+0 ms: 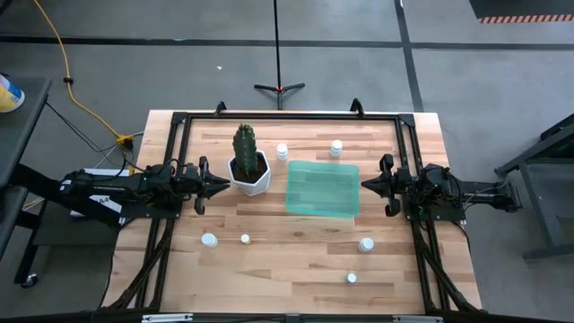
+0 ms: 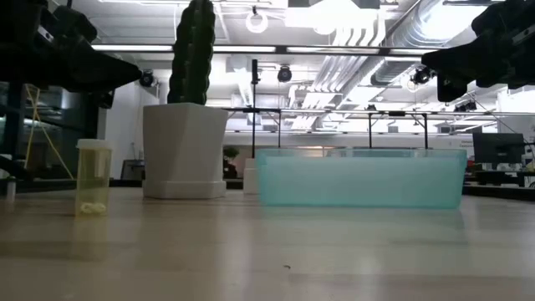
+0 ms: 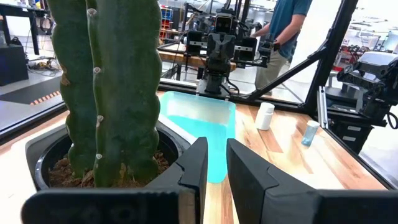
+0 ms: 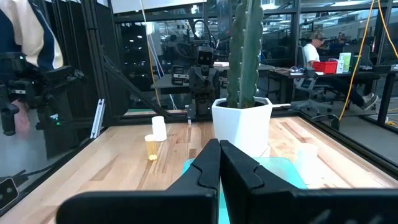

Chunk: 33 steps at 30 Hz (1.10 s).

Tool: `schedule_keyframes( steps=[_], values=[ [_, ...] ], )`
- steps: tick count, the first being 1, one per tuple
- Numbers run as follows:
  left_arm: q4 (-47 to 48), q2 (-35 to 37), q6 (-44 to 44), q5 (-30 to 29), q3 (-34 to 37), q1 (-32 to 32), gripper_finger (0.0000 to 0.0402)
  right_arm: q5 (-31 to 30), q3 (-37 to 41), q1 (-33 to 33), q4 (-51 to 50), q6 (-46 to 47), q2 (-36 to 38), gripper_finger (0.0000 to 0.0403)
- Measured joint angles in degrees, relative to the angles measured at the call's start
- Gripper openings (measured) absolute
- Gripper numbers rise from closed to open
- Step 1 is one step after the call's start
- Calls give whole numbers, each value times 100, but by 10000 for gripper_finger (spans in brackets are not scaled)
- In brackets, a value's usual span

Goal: Pick and place pill bottles into a basket

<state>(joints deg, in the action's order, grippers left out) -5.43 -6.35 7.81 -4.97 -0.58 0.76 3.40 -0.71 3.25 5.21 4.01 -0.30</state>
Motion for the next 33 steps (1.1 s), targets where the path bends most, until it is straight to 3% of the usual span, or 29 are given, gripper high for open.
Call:
schedule_keyframes(
  steps=[26, 33],
  values=[
    [-2, -1, 2, 0, -2, 1, 97, 0, 0, -1, 0, 0, -1, 0],
    [-98, 0, 390, -4, -2, 0, 97, -36, 0, 0, 0, 0, 0, 0]
  ],
)
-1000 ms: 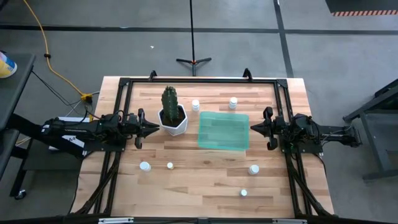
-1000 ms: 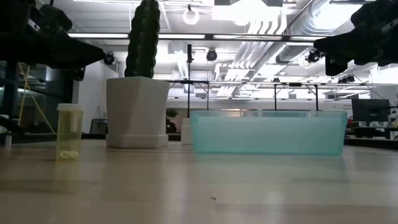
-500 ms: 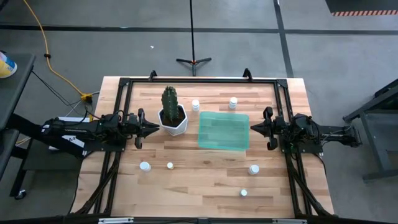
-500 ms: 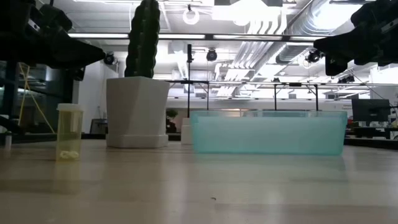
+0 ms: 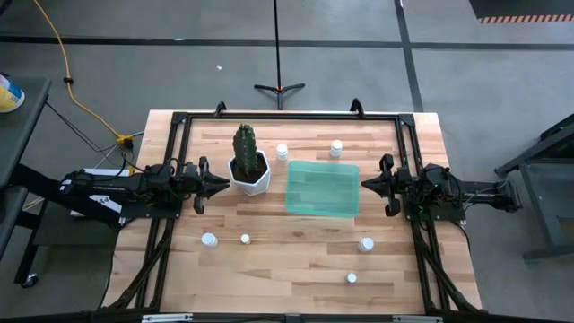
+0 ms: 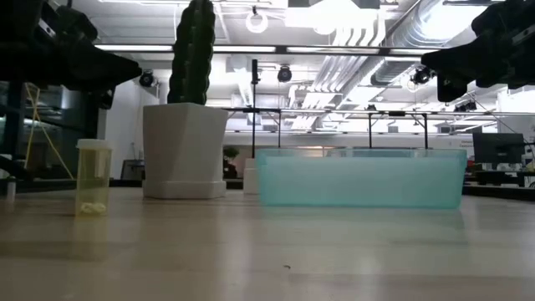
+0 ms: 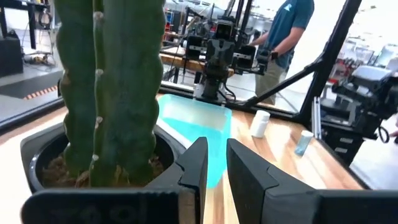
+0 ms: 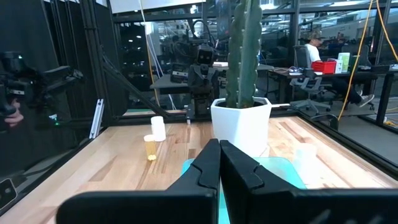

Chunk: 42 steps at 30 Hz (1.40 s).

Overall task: Pick and place pill bottles into a basket
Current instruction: Put the white pill bottle into the light green bin

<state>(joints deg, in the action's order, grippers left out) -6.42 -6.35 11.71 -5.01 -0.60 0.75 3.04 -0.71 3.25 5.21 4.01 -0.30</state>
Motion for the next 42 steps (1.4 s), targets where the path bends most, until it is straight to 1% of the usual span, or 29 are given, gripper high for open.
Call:
schedule_keyframes(
  steps=[3, 4, 5, 7, 10, 12, 14, 17, 20, 24, 26, 30, 32, 35, 37, 39, 42],
  values=[
    [25, 0, 322, -3, -1, 0, 97, 8, 0, 0, 0, 43, 1, 0],
    [35, 0, 447, -3, 2, 0, 97, 43, 0, 0, 2, 194, 1, 0],
    [46, 0, 592, -4, 1, 0, 97, 85, 0, -4, 21, 551, 1, 0],
    [42, 0, 823, -34, 2, 0, 97, 101, 1, -3, 119, 1662, -1, 0],
    [56, 0, 961, -84, 0, 0, 97, -386, 2, 11, 117, 3209, -1, 0],
    [55, 0, 961, -88, 1, 0, 97, -764, 2, 13, 119, 3839, -1, 0],
    [55, 0, 961, -88, -1, 0, 97, -952, 2, 15, 157, 4108, 1, 1],
    [55, 0, 961, -88, -1, 0, 97, -1260, 2, 13, 286, 4022, -2, 1],
    [57, 0, 961, -126, 1, 0, 97, -1446, 2, 14, 727, 3708, -2, 10],
    [59, 0, 961, -295, 0, 0, 97, -1535, 1, 11, 1596, 3426, -10, 44],
    [59, 0, 961, -346, 2, 0, 97, -1573, 0, 11, 1707, 3312, -10, 69],
    [60, 0, 961, -353, 0, 0, 97, -1866, 0, 9, 1572, 3341, -84, 124],
    [66, 0, 961, -356, 1, 0, 97, -1867, -70, 9, 1512, 3339, -229, 149],
    [116, -2, 961, -370, -1, 0, 97, -1610, -441, 9, 1480, 3268, -617, 175],
    [167, 0, 961, -370, -1, 0, 97, -1439, -851, 8, 1329, 3021, -961, 180],
    [225, -2, 961, -370, 1, 0, 97, -1391, -1344, 9, 819, 2712, -1335, 180],
    [234, -2, 961, -370, 1, 0, 97, -1769, -2108, 9, -471, 2465, -1905, 181]
  ],
)
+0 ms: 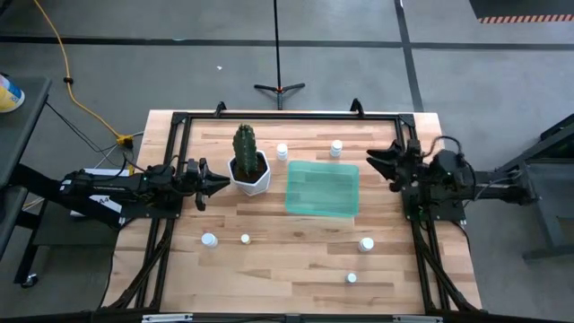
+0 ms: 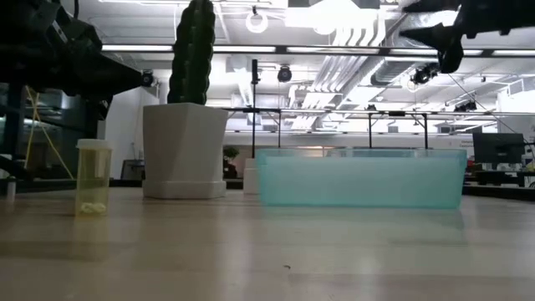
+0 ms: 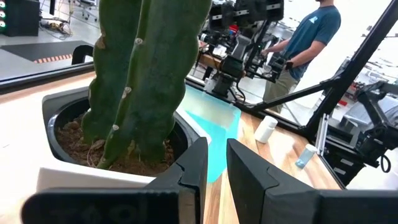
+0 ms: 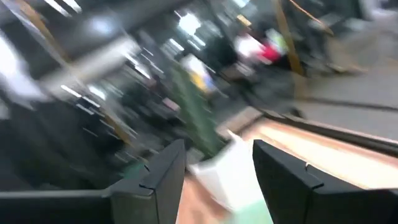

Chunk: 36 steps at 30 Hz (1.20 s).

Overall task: Pick and place pill bottles into a basket
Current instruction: Put the white pill bottle into the light green bin

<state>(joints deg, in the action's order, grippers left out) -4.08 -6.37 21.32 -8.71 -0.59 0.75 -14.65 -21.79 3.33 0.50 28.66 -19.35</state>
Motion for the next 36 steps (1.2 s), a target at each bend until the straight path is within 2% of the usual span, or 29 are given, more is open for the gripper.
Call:
schedule_keyframes(
  steps=[5, 10, 12, 16, 20, 23, 27, 32, 36],
  values=[
    [0, 0, 0, 0, 0, 0, 97, -731, -994, 0, -1440, 178, -1002, 182],
    [-2, 0, 0, 2, -1, 0, 97, -1494, -1648, 31, -2083, 567, -2053, 182],
    [-2, 2, 0, 2, -1, 0, 97, -1538, -1832, 129, -2168, 587, -2413, 182],
    [-2, 2, 0, 2, -1, 0, 97, -1157, -2136, 531, -2190, 1143, -2984, 182],
    [-2, 1, 0, 3, 1, 0, 97, -441, -2313, 963, -2226, 1622, -3452, 182],
    [-3, 0, 1, 3, 0, 0, 97, 73, -2357, 1268, -2256, 1761, -3778, 182],
    [-2, 1, 20, 4, -1, 0, 97, 438, -2357, 1653, -2275, 1789, -4186, 182],
    [-2, 1, 20, 4, 1, 0, 97, 355, -2357, 2004, -2256, 1706, -4433, 182],
    [-2, 2, 20, 4, -1, 0, 97, 334, -2357, 2257, -2252, 1100, -4611, 185]
  ],
)
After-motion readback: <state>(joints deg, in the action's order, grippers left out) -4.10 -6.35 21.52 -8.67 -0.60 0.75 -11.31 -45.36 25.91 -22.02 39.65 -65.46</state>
